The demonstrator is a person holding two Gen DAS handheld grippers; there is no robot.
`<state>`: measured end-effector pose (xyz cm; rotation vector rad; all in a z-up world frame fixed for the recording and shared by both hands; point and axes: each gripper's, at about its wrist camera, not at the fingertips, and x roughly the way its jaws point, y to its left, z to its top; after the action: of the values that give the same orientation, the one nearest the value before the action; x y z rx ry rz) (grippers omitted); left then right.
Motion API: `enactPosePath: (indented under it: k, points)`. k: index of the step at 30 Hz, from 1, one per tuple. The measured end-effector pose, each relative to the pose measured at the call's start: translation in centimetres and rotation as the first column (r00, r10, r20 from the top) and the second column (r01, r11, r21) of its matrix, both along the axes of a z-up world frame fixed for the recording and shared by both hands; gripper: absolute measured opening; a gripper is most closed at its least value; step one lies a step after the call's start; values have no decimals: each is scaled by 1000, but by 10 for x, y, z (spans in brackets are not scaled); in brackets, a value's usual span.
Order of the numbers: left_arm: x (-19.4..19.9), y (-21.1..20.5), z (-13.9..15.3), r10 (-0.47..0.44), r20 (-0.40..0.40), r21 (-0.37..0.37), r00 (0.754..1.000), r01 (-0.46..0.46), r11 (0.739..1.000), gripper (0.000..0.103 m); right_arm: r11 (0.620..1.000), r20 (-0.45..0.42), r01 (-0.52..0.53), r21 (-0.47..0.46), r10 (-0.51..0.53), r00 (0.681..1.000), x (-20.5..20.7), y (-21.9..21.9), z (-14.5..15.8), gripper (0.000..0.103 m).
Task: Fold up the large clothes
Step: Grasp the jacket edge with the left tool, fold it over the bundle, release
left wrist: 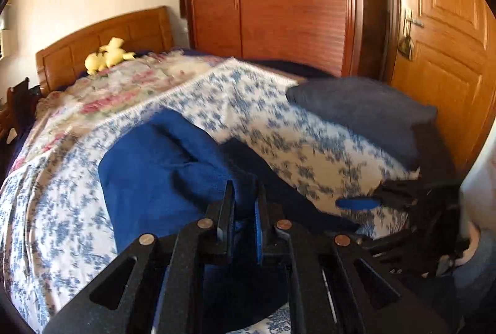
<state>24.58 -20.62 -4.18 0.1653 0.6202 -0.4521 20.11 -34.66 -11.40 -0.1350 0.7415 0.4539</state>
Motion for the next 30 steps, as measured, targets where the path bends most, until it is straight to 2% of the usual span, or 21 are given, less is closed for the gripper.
enactPosePath:
  k: [3, 7, 11, 16, 24, 30]
  points:
    - [3, 0, -15, 30, -50, 22, 998, -29, 999, 11, 1000, -4, 8, -2, -8, 1000, -3, -7, -2, 51]
    - [-4, 9, -17, 28, -63, -14, 998, -29, 999, 17, 1000, -8, 9, 3, -9, 1000, -5, -10, -2, 51]
    - [-16, 20, -11, 24, -51, -38, 998, -26, 999, 28, 1000, -10, 8, 12, -7, 1000, -3, -10, -1, 51]
    - [-28, 43, -6, 39, -30, -55, 999, -41, 998, 36, 1000, 32, 19, 15, -19, 999, -1, -4, 17, 51]
    - [-38, 94, -22, 116, -30, -83, 993, -118, 990, 48, 1000, 63, -9, 14, 8, 998, 2, 23, 40, 51]
    - [-48, 128, -33, 162, -35, -100, 986, -165, 981, 49, 998, 66, -68, 10, 67, 996, 6, 63, 52, 51]
